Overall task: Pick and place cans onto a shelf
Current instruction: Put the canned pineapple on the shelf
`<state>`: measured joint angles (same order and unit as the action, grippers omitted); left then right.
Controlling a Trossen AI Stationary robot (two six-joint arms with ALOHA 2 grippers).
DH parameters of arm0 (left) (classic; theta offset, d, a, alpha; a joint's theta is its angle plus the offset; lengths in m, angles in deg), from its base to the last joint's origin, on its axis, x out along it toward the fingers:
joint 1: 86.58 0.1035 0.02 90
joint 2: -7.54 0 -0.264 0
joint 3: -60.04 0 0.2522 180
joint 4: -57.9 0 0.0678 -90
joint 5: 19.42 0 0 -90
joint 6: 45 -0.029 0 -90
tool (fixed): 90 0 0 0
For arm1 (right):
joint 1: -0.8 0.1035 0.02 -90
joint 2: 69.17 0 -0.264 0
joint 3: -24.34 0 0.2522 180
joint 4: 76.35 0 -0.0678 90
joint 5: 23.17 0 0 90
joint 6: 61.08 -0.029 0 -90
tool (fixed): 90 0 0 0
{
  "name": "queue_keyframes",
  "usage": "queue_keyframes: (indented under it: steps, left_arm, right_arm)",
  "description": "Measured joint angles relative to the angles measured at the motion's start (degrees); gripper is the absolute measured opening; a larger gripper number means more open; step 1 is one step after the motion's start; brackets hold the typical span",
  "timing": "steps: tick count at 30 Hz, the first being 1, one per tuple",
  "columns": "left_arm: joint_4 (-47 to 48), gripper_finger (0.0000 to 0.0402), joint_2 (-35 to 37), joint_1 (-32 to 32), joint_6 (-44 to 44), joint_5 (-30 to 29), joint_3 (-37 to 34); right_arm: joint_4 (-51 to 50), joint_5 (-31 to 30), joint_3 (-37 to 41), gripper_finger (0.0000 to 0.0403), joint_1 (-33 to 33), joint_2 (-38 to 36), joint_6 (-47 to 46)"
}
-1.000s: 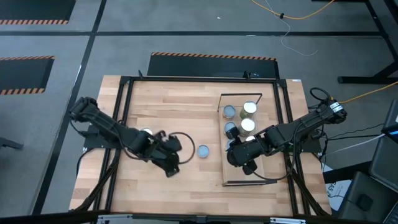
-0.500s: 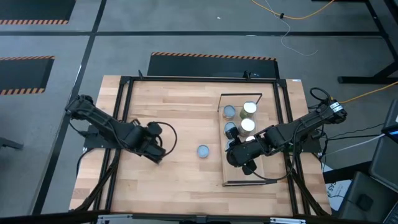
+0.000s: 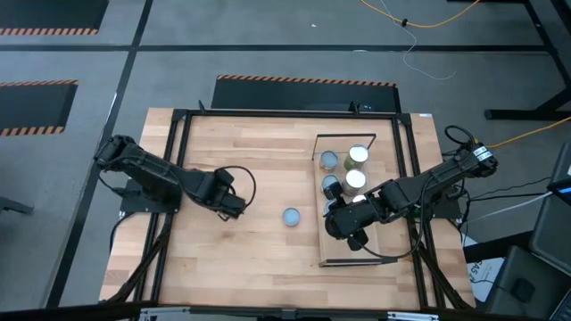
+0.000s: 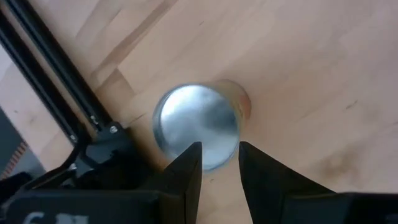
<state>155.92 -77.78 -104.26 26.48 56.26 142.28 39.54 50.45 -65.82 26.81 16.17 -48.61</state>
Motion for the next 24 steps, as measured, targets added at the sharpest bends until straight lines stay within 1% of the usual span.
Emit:
queue_keyframes:
  steps: [4, 10, 19, 24]
  left_arm:
    - [-3.3, 0.0098, 0.0, 2.0, 0.0, -0.1, -0.5]
    - [-3.9, 0.0098, 0.0, 3.9, 0.0, -1.2, -0.5]
    - [-4.8, 0.0098, -0.6, 4.2, 0.0, -3.0, -0.7]
    - [-8.8, 0.0098, -0.6, 4.2, 0.0, -2.6, -4.5]
  right_arm:
    - [0.0, 0.0, 0.0, 0.0079, 0.0, 0.0, 0.0]
    - [0.0, 0.0, 0.0, 0.0079, 0.0, 0.0, 0.0]
    - [0.0, 0.0, 0.0, 0.0079, 0.0, 0.0, 0.0]
    - [0.0, 0.0, 0.0, 0.0079, 0.0, 0.0, 0.0]
